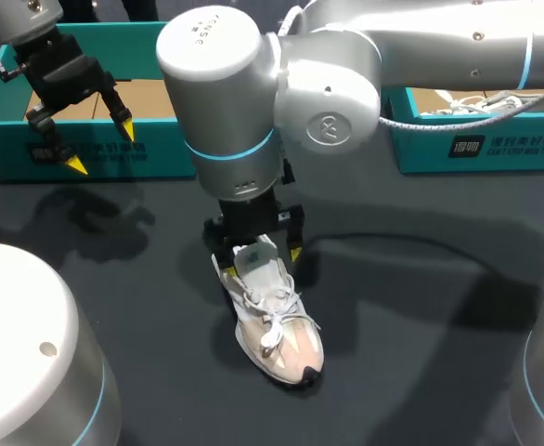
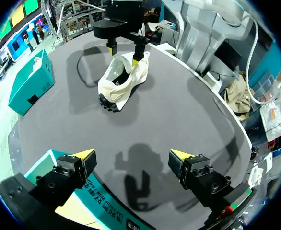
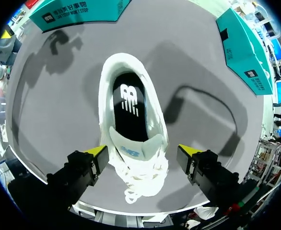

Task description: Take the shoe out of the shoebox, open the shoe tongue, remove and reinsert the insole, then place the shoe into the shoebox

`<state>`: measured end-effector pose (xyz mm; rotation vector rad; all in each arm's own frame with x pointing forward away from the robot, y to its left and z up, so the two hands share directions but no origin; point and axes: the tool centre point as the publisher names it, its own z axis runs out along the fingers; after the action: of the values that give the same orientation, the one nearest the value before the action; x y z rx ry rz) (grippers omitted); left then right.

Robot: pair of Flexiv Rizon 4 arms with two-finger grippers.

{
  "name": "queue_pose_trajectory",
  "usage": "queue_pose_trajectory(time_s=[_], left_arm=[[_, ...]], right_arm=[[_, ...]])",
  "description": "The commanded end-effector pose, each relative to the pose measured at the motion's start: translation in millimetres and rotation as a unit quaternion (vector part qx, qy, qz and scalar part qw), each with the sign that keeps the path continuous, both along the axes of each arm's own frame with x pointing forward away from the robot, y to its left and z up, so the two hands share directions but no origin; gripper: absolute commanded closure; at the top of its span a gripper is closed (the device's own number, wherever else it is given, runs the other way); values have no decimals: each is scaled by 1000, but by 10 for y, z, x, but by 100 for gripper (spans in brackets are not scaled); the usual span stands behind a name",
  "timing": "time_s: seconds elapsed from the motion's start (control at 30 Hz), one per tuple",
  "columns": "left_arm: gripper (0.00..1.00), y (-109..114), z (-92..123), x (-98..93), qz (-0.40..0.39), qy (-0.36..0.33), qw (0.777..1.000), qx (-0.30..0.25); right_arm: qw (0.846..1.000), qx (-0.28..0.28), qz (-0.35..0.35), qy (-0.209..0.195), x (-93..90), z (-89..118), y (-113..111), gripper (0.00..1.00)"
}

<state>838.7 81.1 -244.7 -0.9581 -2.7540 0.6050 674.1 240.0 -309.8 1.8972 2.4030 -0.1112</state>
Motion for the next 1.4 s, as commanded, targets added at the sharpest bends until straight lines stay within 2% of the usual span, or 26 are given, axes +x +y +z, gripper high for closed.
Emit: queue_pose_trajectory(time_s=[0.03, 0.27, 0.33, 0.4, 0.43, 0.47, 0.57, 0.83, 1.07, 1.23, 1.3, 1.4], left_arm=[[0, 3, 2, 0, -1, 0, 1000, 1], [0, 3, 2, 0, -1, 0, 1000, 1], [0, 3, 2, 0, -1, 0, 1000, 1], [0, 3, 2, 0, -1, 0, 1000, 1], [0, 3, 2, 0, -1, 0, 1000, 1], [0, 3, 2, 0, -1, 0, 1000, 1], [0, 3, 2, 0, -1, 0, 1000, 1], [0, 3, 2, 0, -1, 0, 1000, 1], [0, 3, 2, 0, -1, 0, 1000, 1], [0, 3, 2, 0, -1, 0, 1000, 1], [0, 3, 2, 0, -1, 0, 1000, 1], [0, 3, 2, 0, -1, 0, 1000, 1]], right_arm=[[1000, 3, 8, -8, -52, 36, -73, 18], [999, 7, 45, -14, -129, 85, -122, 22], [998, 14, 60, -18, -161, 101, -143, 31], [996, 18, 80, -23, -178, 115, -146, 56], [995, 23, 95, -27, -181, 119, -143, 63], [993, 27, 108, -28, -182, 122, -139, 68], [991, 30, 132, -22, -180, 114, -120, 73], [985, 45, 164, -8, -158, 23, -107, 72], [976, 78, 204, -10, 24, -121, 1, 72], [972, 101, 214, 0, 137, -259, -9, 73], [972, 95, 217, 1, 143, -234, -6, 73], [974, 75, 215, -11, 93, -81, -41, 71]])
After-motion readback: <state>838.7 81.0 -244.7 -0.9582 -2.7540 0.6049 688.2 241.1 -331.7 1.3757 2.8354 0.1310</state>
